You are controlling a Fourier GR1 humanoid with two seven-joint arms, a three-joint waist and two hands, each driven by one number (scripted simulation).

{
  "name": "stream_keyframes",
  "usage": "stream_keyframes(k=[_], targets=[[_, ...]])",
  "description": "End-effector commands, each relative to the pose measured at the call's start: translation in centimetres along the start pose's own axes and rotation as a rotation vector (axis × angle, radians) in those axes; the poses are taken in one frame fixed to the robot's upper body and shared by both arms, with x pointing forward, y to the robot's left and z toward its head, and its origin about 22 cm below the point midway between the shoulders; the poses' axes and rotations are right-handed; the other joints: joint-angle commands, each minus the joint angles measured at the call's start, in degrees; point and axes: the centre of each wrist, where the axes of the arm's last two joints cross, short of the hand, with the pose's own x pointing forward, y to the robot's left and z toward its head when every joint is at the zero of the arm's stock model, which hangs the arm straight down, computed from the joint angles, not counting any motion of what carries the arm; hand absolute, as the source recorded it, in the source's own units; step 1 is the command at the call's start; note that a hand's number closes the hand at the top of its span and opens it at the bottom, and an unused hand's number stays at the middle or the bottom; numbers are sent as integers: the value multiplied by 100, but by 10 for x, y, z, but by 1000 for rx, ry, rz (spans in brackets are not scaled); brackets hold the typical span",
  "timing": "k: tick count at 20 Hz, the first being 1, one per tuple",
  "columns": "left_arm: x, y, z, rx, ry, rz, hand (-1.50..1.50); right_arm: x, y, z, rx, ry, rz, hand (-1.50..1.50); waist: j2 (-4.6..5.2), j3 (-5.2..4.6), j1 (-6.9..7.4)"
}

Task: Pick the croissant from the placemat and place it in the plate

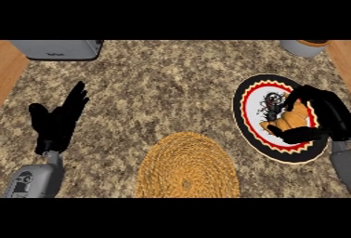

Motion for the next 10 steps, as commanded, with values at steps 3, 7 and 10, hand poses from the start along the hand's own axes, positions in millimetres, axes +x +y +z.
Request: stream_keyframes(k=[3, 7, 10], targets=[[-13, 11, -1, -13, -1, -4, 0, -32, 20, -16, 174, 102, -130, -150, 14, 0, 32], [-7, -5, -11, 3, -6, -4, 0, -57, 11, -22, 200, -24, -162, -150, 10, 2, -7], [-5, 2, 3, 4, -9, -6, 0, -53, 12, -29, 80, -98, -177, -150, -7, 3, -2]])
